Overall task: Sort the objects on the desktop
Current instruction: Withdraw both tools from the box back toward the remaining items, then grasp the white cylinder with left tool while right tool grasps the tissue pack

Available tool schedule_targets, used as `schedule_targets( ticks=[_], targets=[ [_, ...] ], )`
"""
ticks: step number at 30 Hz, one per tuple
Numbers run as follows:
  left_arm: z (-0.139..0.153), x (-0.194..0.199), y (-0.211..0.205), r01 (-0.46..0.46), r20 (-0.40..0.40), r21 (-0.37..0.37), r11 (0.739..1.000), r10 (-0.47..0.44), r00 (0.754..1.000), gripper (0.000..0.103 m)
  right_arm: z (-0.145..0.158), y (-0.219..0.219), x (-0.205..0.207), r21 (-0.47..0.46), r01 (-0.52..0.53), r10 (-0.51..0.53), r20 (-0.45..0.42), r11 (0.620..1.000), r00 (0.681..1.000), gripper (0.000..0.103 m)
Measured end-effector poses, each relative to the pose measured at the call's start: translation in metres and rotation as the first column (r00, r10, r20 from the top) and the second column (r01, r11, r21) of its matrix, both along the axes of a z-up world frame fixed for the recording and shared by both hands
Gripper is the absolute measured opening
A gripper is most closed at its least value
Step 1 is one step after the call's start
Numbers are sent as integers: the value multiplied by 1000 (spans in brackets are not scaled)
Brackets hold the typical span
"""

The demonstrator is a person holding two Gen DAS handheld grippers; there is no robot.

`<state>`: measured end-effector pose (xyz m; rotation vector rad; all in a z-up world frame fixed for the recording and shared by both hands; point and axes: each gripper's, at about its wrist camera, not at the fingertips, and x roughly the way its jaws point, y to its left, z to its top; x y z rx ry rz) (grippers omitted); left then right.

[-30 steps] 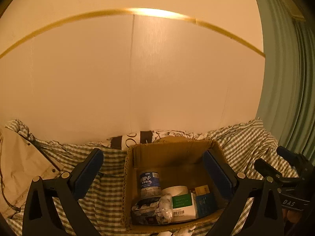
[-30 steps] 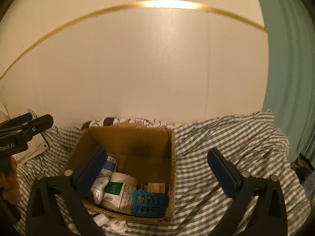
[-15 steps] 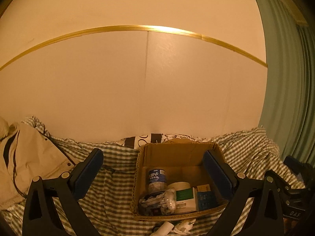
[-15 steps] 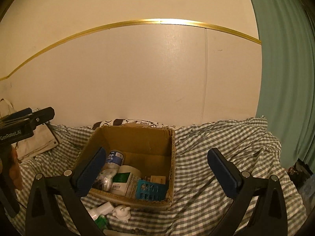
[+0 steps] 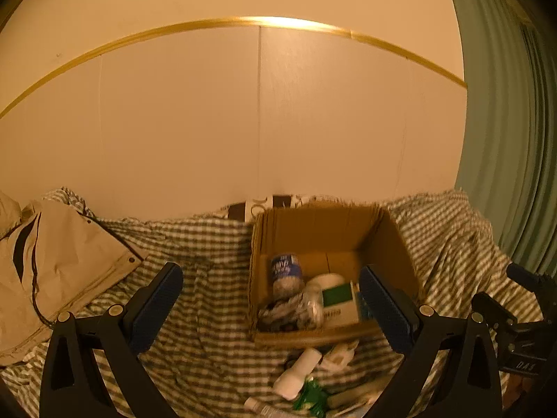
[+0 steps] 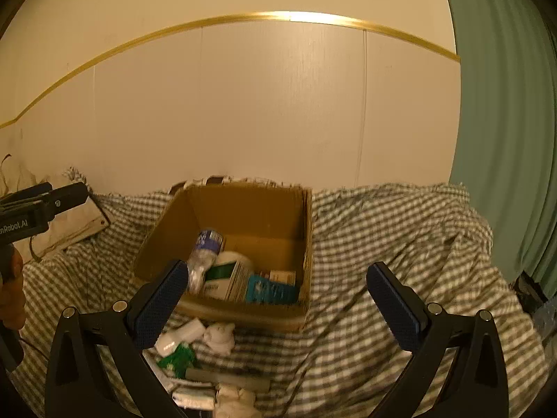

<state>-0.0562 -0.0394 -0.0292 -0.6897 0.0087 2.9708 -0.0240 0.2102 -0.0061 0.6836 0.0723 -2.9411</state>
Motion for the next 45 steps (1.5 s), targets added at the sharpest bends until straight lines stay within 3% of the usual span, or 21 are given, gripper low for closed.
schedule_targets(
  ticks=[10,18,26,34,40,45],
  targets=[
    [-33,1,7,25,80,-60,998,-21,997,102,-37,-8,9,-2,-23,23,107,1000,994,103],
    [-68,-11,8,59,168,-66,996,-47,985,91,-77,-24,9,9,-83,79,238,996,968,103],
    [-111,-32,5,86,286,-70,994,-62,956,83,-123,-37,-2,-49,-147,154,410,988,899,103],
    [-158,-56,12,139,401,-100,985,-88,912,83,-155,-53,-8,-56,-203,203,511,978,836,101],
    [-187,-75,22,184,484,-93,978,-118,867,83,-174,-62,-17,-74,-232,232,574,970,785,90],
    [-207,-91,34,198,517,-106,974,-116,848,83,-185,-68,-22,-82,-251,248,603,965,758,80]
  ],
)
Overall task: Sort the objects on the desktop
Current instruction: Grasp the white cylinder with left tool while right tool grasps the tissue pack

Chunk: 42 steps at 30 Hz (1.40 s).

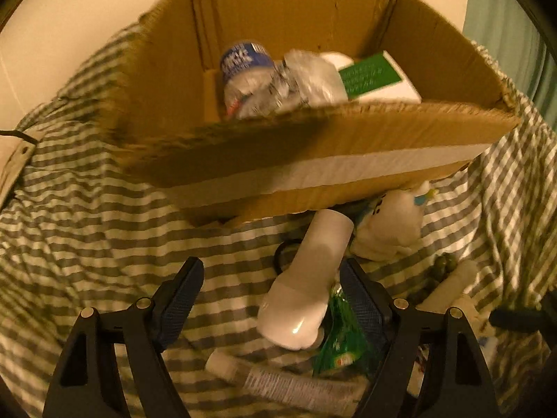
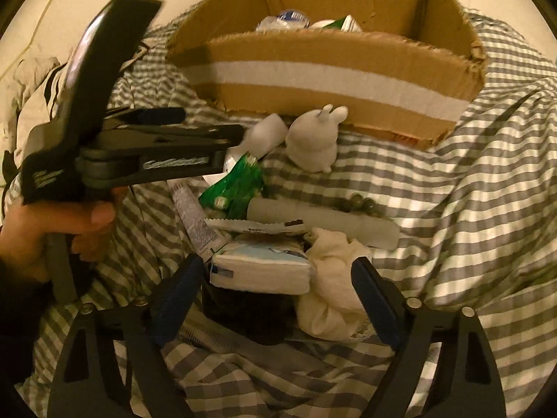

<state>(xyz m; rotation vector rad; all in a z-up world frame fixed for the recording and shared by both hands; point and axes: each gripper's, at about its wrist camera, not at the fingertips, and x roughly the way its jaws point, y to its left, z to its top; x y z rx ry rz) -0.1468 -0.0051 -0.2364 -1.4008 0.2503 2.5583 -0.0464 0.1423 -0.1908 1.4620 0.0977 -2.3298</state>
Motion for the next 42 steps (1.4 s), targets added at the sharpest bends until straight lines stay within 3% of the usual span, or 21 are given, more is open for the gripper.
schedule_targets(
  ticks=[7,8,10,24,35,42],
  targets=[
    [-24,-9,18,26,35,-46,999,-25,999,83,-7,-1,-3,-16,-5,5,23,1000,1000,66],
    [-28,-9,20,33,48,-55,998,-30,998,79,-7,-1,-3,-17,-8,8,24,1000,1000,62],
    [-35,-9,21,47,91,-48,998,-43,995,51,-5,-3,-1,-21,-17,17,18,1000,1000,55],
    [5,34,-11,-49,9,5,999,49,999,42,17,12,14,-59,20,-25,-74,998,997,52],
    [47,71,-12,-53,-79,39,998,56,995,42,36,20,26,-49,51,-59,-175,997,983,51],
    [68,76,-5,-32,-138,74,997,41,990,42,57,27,38,-40,76,-84,-283,996,955,51]
  ],
)
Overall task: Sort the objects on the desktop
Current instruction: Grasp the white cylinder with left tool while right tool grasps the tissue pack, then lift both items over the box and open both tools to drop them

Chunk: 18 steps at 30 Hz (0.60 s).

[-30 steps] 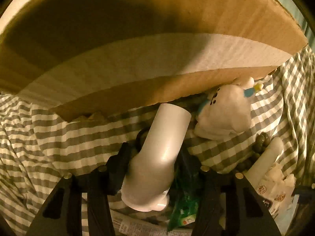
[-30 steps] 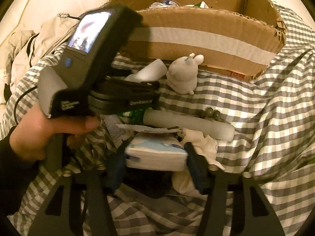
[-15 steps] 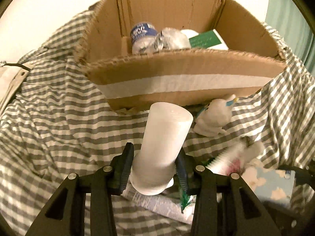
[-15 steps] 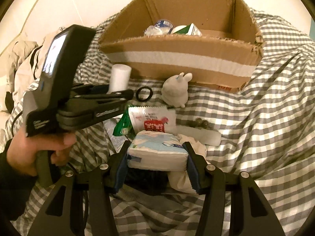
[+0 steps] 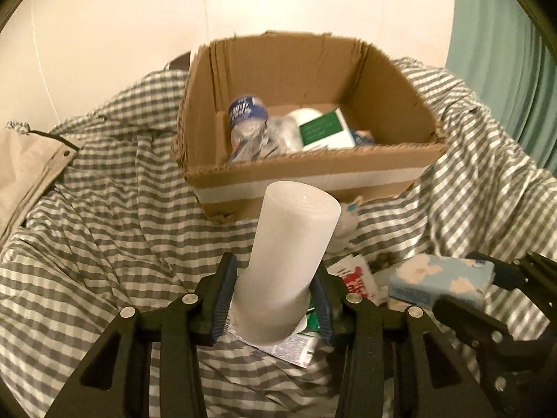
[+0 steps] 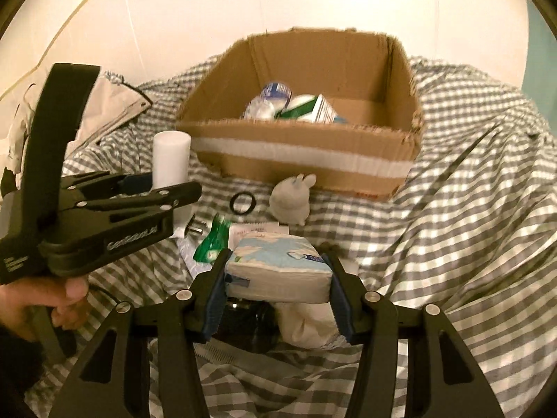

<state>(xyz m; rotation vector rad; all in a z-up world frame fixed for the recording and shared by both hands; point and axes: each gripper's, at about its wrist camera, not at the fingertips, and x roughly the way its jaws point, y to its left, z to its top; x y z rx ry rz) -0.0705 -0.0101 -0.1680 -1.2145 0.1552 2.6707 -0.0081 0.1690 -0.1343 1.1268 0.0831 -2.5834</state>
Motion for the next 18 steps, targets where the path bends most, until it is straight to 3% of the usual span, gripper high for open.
schedule_targets(
  ticks=[9,18],
  targets=[
    [41,21,0,15,-90,46,999,-10,996,42,31,8,9,5,49,-47,-150,999,988,51],
    [81,34,4,17,-182,85,996,-2,983,42,70,18,18,1,91,-86,-304,996,949,51]
  ],
)
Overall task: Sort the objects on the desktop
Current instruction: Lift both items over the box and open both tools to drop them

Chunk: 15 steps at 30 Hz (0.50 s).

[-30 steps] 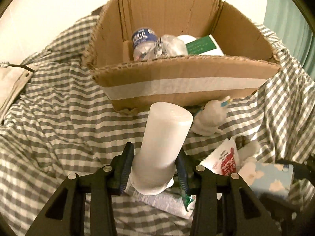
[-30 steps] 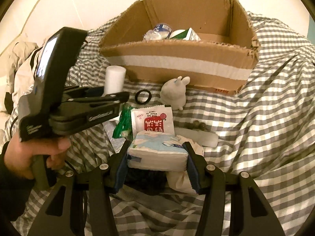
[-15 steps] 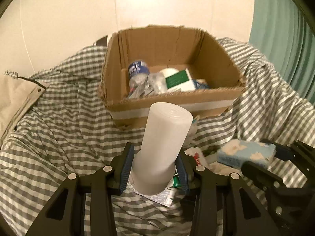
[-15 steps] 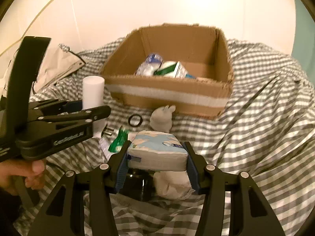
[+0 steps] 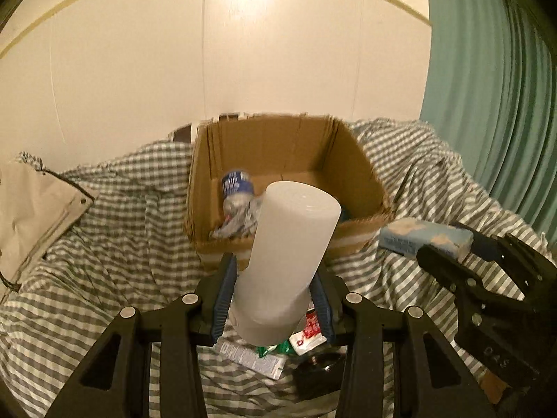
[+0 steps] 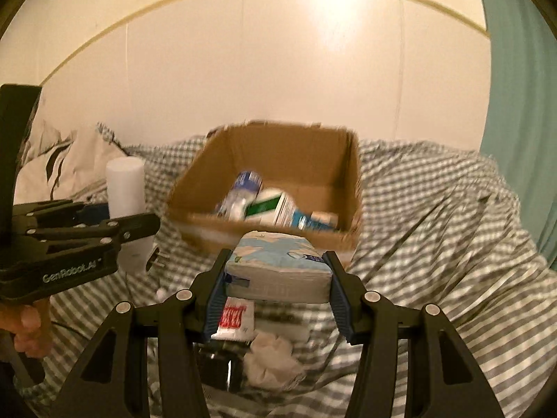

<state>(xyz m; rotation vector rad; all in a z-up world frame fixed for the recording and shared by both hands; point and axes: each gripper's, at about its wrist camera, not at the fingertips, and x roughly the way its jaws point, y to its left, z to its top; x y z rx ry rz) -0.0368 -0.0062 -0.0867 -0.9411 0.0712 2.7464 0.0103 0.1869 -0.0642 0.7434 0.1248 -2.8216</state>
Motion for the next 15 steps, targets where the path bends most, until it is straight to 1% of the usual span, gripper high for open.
schedule_targets(
  ticks=[8,15],
  targets=[
    [33,1,2,-4,-88,54,999,9,996,42,37,9,0,-12,16,-18,-115,1000,993,51],
    [56,-9,3,-9,-155,61,998,18,988,42,66,10,-6,-18,21,-25,-205,1000,979,51]
  ],
)
